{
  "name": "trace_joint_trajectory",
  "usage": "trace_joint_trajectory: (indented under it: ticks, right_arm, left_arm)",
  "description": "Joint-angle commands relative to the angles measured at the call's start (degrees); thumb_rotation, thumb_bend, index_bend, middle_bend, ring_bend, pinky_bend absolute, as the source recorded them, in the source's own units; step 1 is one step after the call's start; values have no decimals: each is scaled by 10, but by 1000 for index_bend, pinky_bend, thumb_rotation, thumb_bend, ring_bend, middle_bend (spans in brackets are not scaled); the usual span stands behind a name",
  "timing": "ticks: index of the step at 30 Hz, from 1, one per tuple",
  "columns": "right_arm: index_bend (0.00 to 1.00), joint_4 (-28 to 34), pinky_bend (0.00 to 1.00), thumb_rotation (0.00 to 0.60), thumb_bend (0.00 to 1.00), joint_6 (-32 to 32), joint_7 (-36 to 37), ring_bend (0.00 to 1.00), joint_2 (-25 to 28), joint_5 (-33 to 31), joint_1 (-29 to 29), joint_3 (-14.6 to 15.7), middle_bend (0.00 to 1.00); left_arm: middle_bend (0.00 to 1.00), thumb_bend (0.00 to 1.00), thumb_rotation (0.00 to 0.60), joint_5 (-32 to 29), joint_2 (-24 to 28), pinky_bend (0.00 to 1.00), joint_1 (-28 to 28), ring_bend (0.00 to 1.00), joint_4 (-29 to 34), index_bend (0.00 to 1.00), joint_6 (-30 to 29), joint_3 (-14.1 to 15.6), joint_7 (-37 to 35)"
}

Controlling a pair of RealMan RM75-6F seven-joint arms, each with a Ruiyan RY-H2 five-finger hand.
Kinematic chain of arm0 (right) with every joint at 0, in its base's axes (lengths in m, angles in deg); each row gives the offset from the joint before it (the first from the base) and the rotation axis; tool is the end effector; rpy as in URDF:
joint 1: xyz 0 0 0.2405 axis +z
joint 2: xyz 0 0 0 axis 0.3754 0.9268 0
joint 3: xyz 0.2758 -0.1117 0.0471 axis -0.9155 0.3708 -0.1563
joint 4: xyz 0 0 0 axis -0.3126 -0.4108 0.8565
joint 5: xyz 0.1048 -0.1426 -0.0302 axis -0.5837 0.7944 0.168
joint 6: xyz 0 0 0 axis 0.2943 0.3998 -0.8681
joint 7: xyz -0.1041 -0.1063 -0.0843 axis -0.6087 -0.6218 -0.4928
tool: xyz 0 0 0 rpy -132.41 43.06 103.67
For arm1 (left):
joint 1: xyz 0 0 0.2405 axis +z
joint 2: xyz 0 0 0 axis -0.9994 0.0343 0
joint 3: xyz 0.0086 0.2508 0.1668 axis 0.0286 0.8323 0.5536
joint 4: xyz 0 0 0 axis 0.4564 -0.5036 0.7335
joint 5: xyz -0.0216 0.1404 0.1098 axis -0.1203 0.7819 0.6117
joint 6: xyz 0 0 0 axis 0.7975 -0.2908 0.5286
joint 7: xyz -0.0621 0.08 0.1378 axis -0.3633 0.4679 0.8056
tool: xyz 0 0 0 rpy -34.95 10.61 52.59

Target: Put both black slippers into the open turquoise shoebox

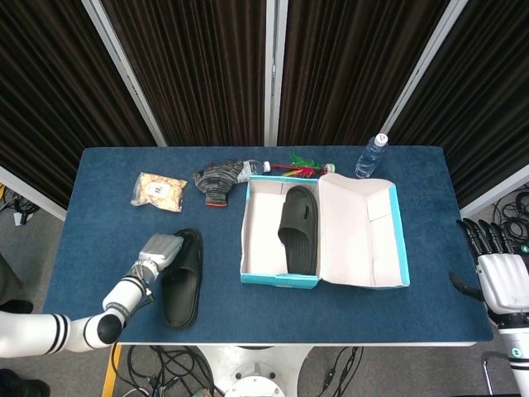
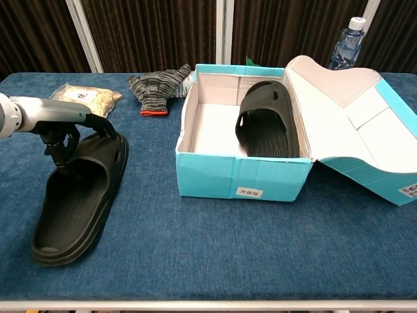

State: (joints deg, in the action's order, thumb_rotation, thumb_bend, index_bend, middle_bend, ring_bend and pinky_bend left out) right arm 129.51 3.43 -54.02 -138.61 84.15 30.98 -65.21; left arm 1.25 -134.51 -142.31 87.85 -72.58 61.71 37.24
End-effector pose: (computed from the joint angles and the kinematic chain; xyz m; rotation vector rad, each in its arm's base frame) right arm -0.3263 -0.2395 0.2412 1.4539 -0.8294 0.8823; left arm -0.2034 0.3816 0.0159 -1.8885 -1.2981 -0.4521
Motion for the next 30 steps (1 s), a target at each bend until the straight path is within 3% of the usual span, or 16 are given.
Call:
trace_joint_trajectory:
  ticks: [1, 5, 7, 13, 20, 25, 30]
  right_arm:
    - [0, -1, 0, 600, 142, 1, 1, 0, 0, 0, -1, 0, 78]
    - [0, -1, 0, 600, 141, 3, 2, 0, 0, -1, -2, 1, 78]
    - [0, -1, 0, 600, 141, 3, 3, 0, 0, -1, -2, 1, 78]
    - [0, -2, 0, 600, 142, 7, 4, 0, 1, 0, -3, 0, 78]
    - [0, -4, 0, 600, 141, 9, 6, 0, 1, 3, -3, 0, 78]
    - [0, -1, 0, 600, 141, 14, 4, 0, 3, 6, -5, 0, 78]
    - [0, 5, 0, 600, 141, 20, -2, 0, 7, 6, -8, 0, 78]
  left_arm:
    - [288, 0, 600, 1, -10, 719, 2, 649, -10, 292, -14, -2, -4]
    - [463, 0, 600, 15, -26, 793, 15, 743, -21, 473, -54, -13, -17]
    - [499, 0, 600, 24, -23, 802, 22, 764, -18, 505, -64, -20, -29]
    - [520, 0, 600, 75, 37, 809, 56, 769, 21, 522, -70, -54, -104]
    - [524, 0, 600, 176, 110, 810, 105, 766, 36, 535, -61, -134, -271]
    - [525, 0, 600, 228, 120, 810, 105, 765, 26, 536, -32, -179, -354]
    - [524, 0, 600, 258, 96, 810, 81, 765, 4, 536, 12, -225, -438]
